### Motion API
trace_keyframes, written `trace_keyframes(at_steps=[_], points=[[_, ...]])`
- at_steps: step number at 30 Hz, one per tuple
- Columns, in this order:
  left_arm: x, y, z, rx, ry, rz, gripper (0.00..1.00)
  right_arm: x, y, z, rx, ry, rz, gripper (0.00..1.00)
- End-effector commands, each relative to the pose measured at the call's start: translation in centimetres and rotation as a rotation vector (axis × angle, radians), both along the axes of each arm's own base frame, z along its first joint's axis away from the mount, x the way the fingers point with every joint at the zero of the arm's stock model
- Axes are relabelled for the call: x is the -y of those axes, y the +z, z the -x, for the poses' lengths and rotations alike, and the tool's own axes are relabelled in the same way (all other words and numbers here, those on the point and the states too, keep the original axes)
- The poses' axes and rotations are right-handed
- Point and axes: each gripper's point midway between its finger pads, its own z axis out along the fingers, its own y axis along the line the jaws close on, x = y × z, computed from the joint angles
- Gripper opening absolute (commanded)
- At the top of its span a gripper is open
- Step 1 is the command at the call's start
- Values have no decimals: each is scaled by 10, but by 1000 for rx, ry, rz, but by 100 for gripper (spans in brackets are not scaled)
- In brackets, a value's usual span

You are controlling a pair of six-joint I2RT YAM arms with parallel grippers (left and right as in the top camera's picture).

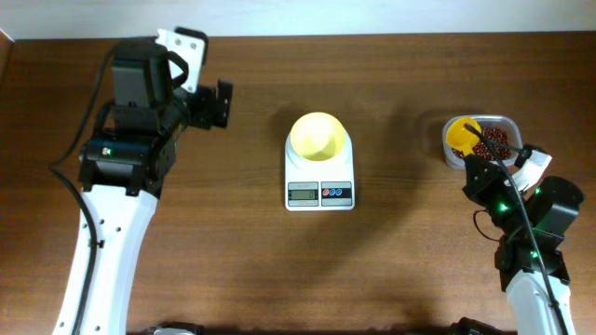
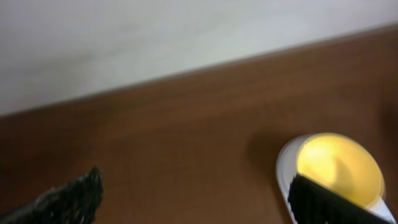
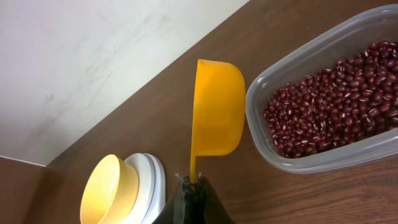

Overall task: Scoop item into bowl and weigh 50g on scale
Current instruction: 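Lift the left gripper off the scale and retract it to the left, then lower the yellow scoop into the red bean tub with the right gripper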

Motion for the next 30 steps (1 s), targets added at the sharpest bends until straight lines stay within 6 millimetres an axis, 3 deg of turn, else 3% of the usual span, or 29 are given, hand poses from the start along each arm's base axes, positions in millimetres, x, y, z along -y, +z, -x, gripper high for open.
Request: trace_keyframes(at_steps=[1, 4, 8, 17, 21, 24, 27, 30], points=[[40, -15, 24, -57, -369, -80, 99, -1, 7, -2, 19, 17, 0, 4], [45, -25, 52, -156, -469, -106, 99, -2, 7, -1, 18, 25, -5, 4], [65, -33, 105, -283, -684, -94, 99, -9, 7, 1, 17, 59, -23, 4], [94, -37, 132, -343, -799, -39, 99, -58, 25, 20, 69, 352, -153, 4], [83, -44, 135, -331, -808, -61, 99, -58, 25, 20, 91, 368, -107, 4], [68, -58, 157, -282, -866, -58, 99, -57, 27, 19, 110, 372, -89, 4], [57, -71, 159, -216, -829, -33, 99, -57, 29, 18, 120, 373, -83, 4], [41, -97, 159, -281, -767, -62, 99, -57, 29, 18, 121, 373, -82, 4]])
